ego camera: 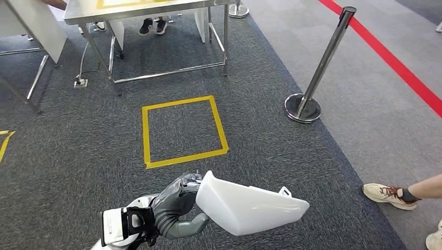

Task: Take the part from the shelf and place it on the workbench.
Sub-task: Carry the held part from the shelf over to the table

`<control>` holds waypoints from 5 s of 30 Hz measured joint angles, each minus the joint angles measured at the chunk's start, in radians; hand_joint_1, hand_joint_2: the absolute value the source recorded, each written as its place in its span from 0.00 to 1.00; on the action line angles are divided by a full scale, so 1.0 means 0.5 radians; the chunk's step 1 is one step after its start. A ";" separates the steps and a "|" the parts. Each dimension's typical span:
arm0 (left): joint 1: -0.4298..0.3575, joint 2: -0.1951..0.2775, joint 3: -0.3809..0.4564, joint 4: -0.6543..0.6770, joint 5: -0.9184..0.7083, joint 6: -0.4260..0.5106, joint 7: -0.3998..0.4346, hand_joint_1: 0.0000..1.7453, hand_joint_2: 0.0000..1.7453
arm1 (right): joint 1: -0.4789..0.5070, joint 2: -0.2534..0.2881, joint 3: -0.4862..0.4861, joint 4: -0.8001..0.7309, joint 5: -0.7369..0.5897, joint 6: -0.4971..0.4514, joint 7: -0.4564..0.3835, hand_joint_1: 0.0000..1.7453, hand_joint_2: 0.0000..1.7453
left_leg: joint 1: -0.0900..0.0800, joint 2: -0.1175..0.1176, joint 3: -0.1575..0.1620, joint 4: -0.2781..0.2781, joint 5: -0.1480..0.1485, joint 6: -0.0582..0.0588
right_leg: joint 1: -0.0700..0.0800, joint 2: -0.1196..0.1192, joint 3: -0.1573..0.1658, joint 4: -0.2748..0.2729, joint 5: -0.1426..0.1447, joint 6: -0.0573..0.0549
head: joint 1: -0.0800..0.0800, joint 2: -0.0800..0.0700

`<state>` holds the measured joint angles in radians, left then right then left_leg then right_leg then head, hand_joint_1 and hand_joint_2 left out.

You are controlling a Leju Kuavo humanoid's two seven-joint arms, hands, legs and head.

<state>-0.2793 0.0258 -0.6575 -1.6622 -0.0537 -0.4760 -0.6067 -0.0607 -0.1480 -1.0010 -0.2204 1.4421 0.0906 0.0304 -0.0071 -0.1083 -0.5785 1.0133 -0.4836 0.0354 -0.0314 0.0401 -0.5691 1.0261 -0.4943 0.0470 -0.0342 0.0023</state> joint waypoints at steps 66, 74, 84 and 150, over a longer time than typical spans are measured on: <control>-0.069 -0.005 -0.064 -0.001 0.033 0.035 0.014 1.00 1.00 | 0.003 0.036 -0.040 0.003 0.002 -0.020 -0.072 0.00 0.00 | -0.016 0.188 0.049 0.104 -0.177 -0.043 | 0.012 -0.072 0.007 0.011 -0.004 -0.090 | -0.004 0.000; -0.060 0.013 -0.065 0.002 0.033 0.035 0.012 1.00 1.00 | 0.005 0.039 -0.040 0.003 0.002 -0.020 -0.072 0.00 0.00 | 0.019 0.205 -0.217 0.243 0.005 -0.076 | -0.009 -0.072 0.148 0.001 -0.129 -0.074 | -0.011 0.000; -0.075 0.005 -0.066 0.007 0.031 0.036 0.010 1.00 1.00 | -0.015 0.047 -0.041 0.004 0.002 -0.020 -0.073 0.00 0.00 | 0.011 0.192 0.003 0.019 -0.034 0.045 | -0.004 -0.079 -0.070 0.454 -0.284 0.006 | 0.007 0.000; -0.067 0.044 -0.021 0.025 0.063 0.015 -0.031 1.00 1.00 | -0.001 0.053 -0.055 0.004 0.030 -0.032 -0.023 0.00 0.00 | 0.018 0.187 0.054 -0.019 -0.034 0.001 | 0.005 -0.090 -0.179 0.265 -0.011 -0.003 | 0.001 0.000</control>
<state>-0.3129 0.0479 -0.6680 -1.6499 -0.0221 -0.4686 -0.6222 -0.0614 -0.1216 -1.0285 -0.2186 1.4572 0.0747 0.0187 0.0019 -0.0150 -0.5514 1.0038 -0.5006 0.0357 -0.0288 -0.0051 -0.6587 1.1587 -0.4999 0.0454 -0.0335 0.0023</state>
